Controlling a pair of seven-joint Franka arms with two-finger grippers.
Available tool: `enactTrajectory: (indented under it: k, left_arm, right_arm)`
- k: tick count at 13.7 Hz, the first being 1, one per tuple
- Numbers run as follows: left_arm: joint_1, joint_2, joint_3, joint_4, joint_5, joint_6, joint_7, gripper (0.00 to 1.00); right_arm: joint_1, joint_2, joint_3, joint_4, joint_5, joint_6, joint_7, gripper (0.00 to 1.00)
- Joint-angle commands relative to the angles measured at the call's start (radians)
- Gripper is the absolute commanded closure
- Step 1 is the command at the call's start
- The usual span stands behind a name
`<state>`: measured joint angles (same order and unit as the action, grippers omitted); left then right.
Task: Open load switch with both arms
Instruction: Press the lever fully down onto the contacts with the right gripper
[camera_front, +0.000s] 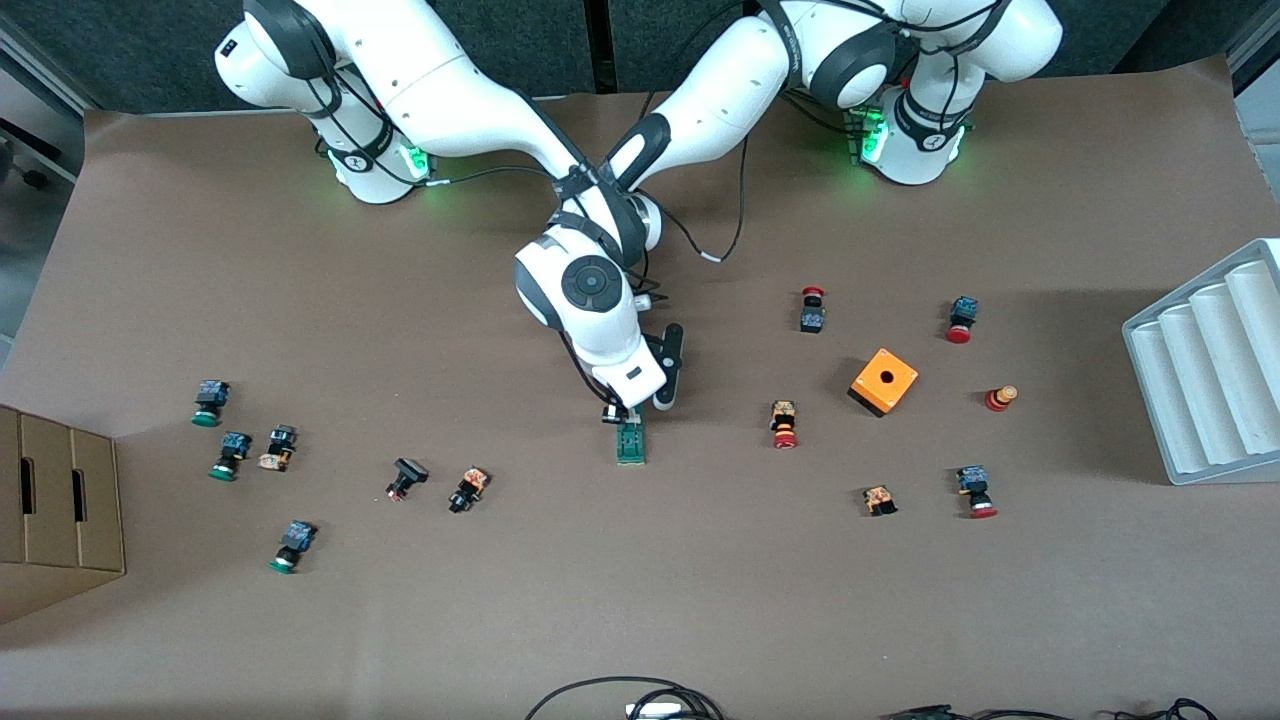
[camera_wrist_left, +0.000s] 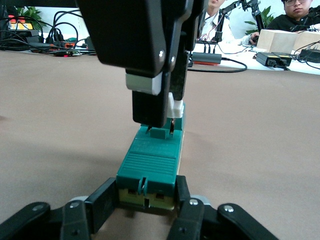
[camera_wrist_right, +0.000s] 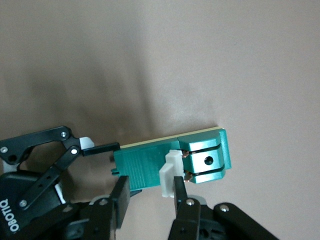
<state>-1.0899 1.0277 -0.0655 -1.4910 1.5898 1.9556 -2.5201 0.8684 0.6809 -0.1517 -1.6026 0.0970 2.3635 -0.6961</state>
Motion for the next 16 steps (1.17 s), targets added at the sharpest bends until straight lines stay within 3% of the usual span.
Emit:
enactTrajectory:
  k: [1,16]
  left_arm:
    - [-0.004,0.015,0.010,0.021,0.013,0.011,0.000,0.60]
    - [-0.004,0.015,0.009,0.021,0.013,0.011,0.000,0.60]
  right_arm:
    - [0.011,-0.017,0.003,-0.036,-0.013,0.002,0.020,0.57]
    - [0.029,-0.020,0.003,-0.050,-0.013,0.006,0.032,0.58]
